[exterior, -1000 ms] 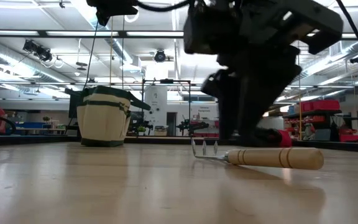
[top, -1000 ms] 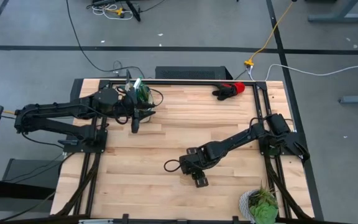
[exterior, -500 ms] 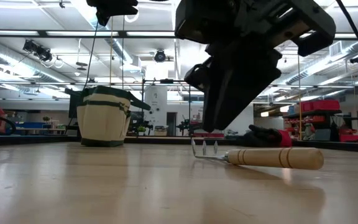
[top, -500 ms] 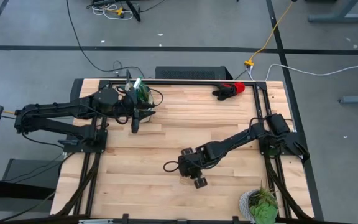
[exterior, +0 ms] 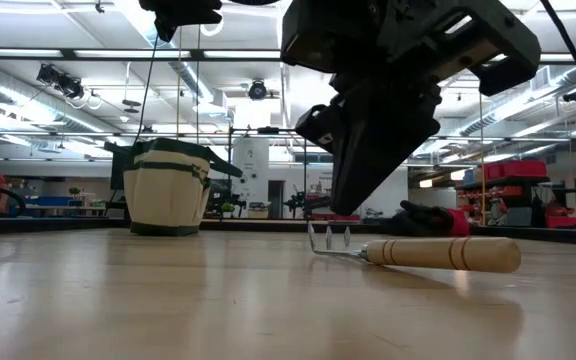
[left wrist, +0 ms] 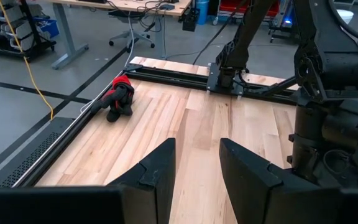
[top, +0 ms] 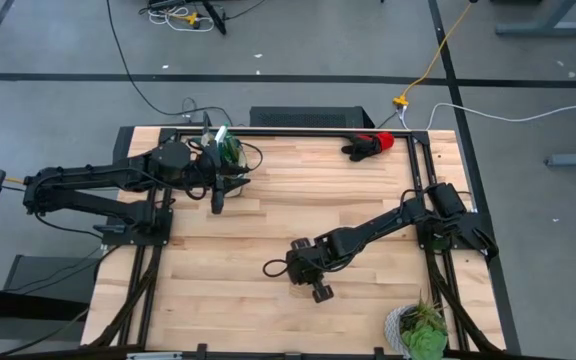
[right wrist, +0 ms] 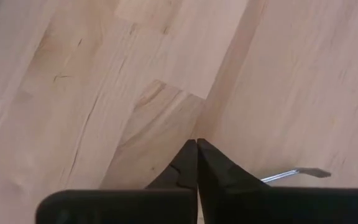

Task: Pick & Place Garden tools in Gardening bag
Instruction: Put the brown hand rake into the gardening bag

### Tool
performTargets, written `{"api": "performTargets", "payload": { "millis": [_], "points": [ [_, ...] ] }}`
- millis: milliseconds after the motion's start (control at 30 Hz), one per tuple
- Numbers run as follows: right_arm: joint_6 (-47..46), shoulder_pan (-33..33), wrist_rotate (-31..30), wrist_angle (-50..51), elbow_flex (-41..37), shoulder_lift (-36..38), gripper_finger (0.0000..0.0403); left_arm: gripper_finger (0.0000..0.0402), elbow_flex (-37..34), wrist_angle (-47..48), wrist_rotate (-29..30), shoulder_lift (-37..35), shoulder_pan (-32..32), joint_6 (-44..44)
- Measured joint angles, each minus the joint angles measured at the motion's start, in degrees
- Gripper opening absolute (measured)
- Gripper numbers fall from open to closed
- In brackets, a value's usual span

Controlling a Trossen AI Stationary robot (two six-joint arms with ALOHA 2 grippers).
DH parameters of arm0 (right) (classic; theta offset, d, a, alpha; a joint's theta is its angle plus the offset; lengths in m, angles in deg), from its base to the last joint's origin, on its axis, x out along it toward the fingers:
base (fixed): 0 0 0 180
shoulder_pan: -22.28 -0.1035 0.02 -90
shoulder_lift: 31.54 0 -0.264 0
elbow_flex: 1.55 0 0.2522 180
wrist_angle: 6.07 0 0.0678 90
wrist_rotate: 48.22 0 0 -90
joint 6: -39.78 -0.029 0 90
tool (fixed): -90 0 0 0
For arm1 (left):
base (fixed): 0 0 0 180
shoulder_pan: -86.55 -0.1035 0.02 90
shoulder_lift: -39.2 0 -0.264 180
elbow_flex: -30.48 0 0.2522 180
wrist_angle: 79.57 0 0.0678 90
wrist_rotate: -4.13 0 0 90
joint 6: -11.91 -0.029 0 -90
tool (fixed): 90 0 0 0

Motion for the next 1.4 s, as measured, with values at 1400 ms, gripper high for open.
{"api": "performTargets", "payload": {
  "millis": [1400],
  "points": [
    [7.6, 0.6, -0.7, 9.2, -4.3, 5.4, 0.0006, 0.0131, 0.0, -0.2, 0.0, 0.0, 0.0, 0.0]
  ]
}}
